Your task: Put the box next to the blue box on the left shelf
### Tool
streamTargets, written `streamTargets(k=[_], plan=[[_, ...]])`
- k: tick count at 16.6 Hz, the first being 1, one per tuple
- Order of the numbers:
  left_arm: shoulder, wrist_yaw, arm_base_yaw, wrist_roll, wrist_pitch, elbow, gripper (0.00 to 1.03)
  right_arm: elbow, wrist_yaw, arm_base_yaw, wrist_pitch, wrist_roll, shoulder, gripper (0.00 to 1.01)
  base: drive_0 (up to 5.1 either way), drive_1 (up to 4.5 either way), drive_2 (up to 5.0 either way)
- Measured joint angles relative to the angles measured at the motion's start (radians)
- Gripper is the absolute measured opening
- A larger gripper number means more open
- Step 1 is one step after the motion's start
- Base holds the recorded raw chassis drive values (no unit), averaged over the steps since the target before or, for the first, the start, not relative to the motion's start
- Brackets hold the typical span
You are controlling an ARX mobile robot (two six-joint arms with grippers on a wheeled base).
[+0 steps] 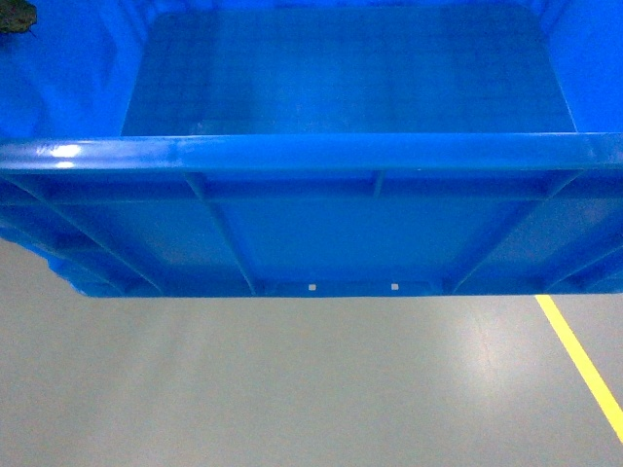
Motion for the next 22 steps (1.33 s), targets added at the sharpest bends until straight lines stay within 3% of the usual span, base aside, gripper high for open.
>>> streamTargets(k=[22], plan=[[0.0, 0.0, 0.0, -0.001, -0.002, 0.0, 0.11, -0.001, 0.002, 0.0, 0.0, -0.003, 0.0, 0.19, 0.0, 4.3, -4.3]])
